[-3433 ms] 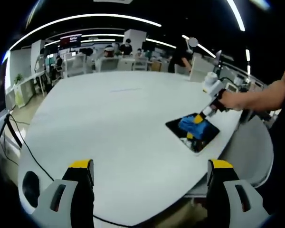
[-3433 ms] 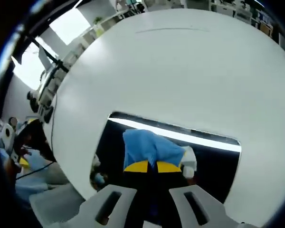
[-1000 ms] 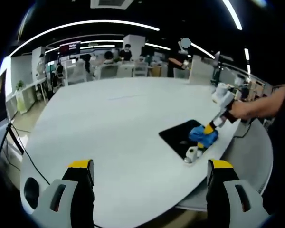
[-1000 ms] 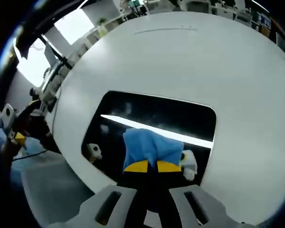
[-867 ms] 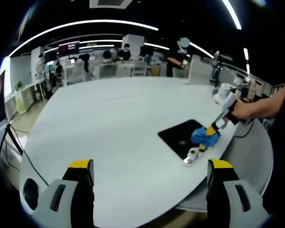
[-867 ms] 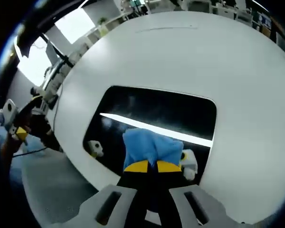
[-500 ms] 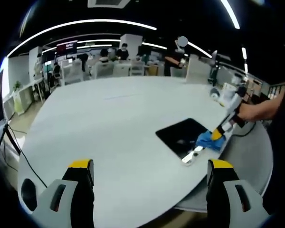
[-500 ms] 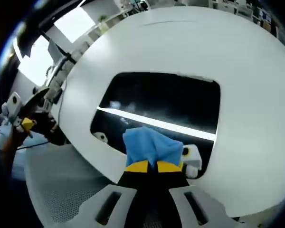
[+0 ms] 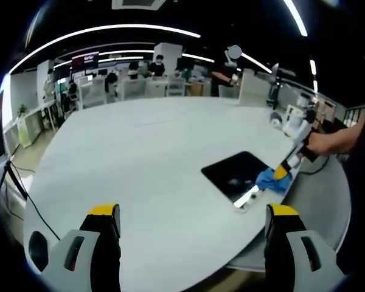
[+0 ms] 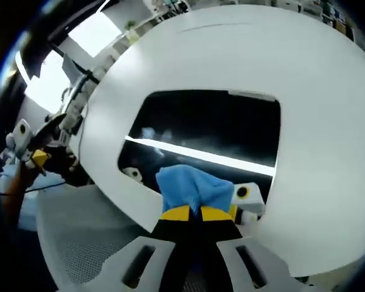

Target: Wipe the mirror surface with the cleaning cloth until all visible marks leave the cleaned area.

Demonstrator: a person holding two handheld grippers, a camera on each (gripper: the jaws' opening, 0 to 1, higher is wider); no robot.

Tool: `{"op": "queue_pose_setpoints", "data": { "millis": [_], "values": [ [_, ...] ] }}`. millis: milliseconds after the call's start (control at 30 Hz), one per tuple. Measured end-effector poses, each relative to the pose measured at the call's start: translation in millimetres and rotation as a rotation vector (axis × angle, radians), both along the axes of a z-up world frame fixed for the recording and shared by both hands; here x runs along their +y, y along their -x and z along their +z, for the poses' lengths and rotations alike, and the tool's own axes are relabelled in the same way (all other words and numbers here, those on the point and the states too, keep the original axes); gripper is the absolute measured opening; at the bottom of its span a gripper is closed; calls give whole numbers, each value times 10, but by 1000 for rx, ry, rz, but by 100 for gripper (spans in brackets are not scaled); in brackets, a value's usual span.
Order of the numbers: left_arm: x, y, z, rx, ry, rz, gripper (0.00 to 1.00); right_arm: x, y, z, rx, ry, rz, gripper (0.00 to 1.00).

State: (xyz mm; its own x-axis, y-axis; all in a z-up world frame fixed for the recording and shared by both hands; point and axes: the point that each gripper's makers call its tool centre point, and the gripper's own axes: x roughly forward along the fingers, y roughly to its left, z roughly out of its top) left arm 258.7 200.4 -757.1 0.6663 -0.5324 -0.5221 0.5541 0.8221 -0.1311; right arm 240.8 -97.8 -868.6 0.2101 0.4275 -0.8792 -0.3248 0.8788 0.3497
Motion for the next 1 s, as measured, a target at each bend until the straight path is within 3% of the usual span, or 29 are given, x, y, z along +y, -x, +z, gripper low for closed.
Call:
{"op": "queue_pose_setpoints", "data": {
  "millis": [467, 767, 1000],
  "values": [
    [-30, -54, 0, 5, -9, -14, 100, -448, 6, -5, 2, 8, -87, 0],
    [-26, -63, 1, 9, -14, -17, 100, -429, -38, -15, 24, 21, -87, 0],
    [-13, -44, -27, 18, -12, -4, 100, -422, -281, -8, 9, 40, -115, 0]
  ]
}}
